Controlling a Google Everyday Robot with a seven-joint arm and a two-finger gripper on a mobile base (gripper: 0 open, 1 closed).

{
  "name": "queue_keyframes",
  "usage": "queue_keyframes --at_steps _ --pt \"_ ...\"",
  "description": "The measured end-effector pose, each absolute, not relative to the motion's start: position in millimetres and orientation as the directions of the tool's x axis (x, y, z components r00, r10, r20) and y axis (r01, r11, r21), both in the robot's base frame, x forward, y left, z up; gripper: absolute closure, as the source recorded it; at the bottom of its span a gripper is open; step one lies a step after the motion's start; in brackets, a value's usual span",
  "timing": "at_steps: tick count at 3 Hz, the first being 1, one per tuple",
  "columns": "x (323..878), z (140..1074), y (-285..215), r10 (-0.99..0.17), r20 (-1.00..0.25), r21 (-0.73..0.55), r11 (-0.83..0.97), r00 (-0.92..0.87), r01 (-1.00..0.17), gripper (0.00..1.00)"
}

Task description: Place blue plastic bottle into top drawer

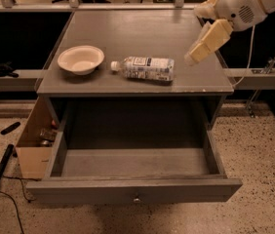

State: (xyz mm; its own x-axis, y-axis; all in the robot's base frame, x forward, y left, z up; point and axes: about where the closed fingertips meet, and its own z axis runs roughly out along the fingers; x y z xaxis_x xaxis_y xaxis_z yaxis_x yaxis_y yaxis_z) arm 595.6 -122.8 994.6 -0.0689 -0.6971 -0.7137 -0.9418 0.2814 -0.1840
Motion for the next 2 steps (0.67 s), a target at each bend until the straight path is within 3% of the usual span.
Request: queue_keyframes --at_steps 2 --pt "617.8 949.0 -95.6 -0.662 -0.746 -0.18 0.306 -0.073 -0.935 0.0"
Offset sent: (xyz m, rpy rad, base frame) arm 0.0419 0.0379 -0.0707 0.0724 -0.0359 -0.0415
